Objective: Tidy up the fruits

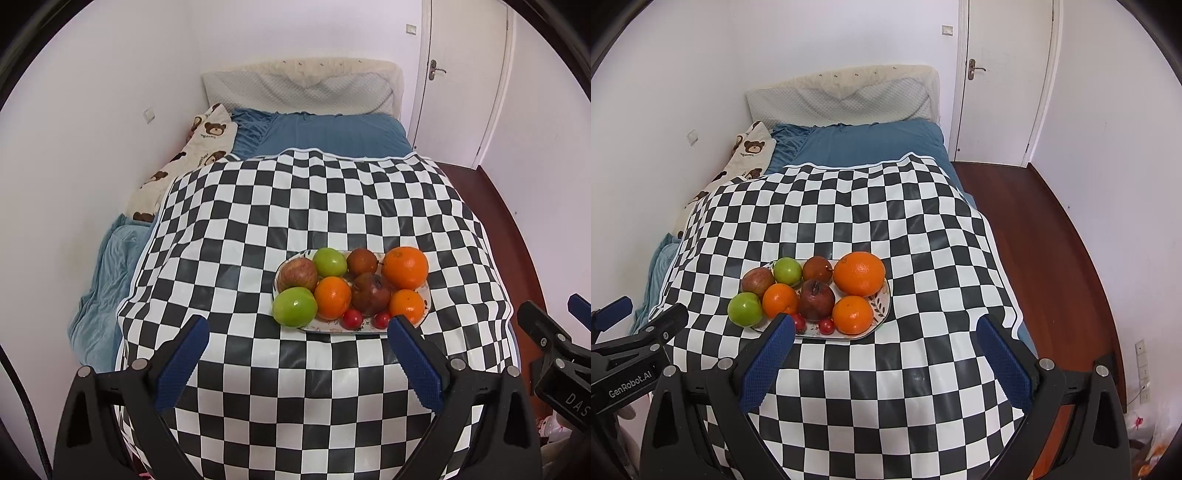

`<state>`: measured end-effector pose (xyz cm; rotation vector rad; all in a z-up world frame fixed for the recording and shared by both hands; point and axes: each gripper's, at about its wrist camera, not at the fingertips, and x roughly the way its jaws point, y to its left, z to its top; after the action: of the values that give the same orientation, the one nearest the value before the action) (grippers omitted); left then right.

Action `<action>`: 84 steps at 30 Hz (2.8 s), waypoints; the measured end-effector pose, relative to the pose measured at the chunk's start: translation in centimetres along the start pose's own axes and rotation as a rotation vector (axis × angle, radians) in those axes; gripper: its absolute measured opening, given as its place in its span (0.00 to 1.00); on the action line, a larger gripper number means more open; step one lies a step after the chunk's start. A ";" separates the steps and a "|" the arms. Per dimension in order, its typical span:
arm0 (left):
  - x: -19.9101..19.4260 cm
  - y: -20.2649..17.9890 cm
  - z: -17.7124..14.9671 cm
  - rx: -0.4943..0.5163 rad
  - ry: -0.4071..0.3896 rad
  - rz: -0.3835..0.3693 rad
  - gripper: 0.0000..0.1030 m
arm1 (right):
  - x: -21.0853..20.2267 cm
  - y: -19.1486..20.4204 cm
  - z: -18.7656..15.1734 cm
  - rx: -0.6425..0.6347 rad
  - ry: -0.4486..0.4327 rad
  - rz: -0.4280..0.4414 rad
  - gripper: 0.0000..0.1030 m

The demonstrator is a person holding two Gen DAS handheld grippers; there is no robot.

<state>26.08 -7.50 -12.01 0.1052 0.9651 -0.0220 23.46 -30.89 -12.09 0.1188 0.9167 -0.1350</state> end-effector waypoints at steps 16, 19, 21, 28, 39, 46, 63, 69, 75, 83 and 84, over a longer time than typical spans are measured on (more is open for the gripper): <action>-0.1 -0.2 0.3 0.009 -0.005 -0.009 0.96 | -0.1 0.0 -0.1 0.006 0.005 -0.003 0.98; -0.1 -0.1 0.2 0.012 -0.005 -0.008 0.96 | 0.0 0.0 -0.3 0.008 0.012 -0.003 0.98; -0.1 -0.1 0.1 0.010 -0.003 -0.007 0.96 | -0.1 -0.1 -0.4 0.008 0.012 -0.004 0.98; 0.2 -0.1 -0.2 0.012 0.003 -0.011 0.96 | 0.0 0.0 -0.3 0.009 0.012 -0.003 0.98; 0.3 0.1 -0.5 0.015 0.006 -0.014 0.96 | 0.1 -0.4 -0.8 0.020 0.021 -0.004 0.98; 0.1 0.2 -0.7 0.013 0.007 -0.021 0.96 | 0.0 -0.4 -0.9 0.019 0.019 -0.005 0.98; -0.4 0.2 -1.0 0.011 0.006 -0.025 0.96 | 0.0 -0.3 -0.9 0.010 0.020 -0.003 0.98; -0.6 0.2 -1.1 0.011 0.002 -0.027 0.96 | -0.3 -0.4 -1.0 0.014 0.014 -0.001 0.98; -1.0 0.1 -0.8 0.009 -0.007 -0.029 0.96 | -0.7 -0.3 -1.0 0.018 0.008 0.001 0.98; -1.2 0.0 -0.6 0.009 -0.012 -0.027 0.96 | -1.0 -0.4 -0.8 0.022 0.004 0.004 0.98; -1.2 0.0 -0.6 0.008 -0.012 -0.028 0.96 | -1.0 -0.5 -0.8 0.022 0.003 0.003 0.98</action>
<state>24.91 -7.47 -11.40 0.0990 0.9549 -0.0518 22.20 -31.16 -11.79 0.1409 0.9185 -0.1420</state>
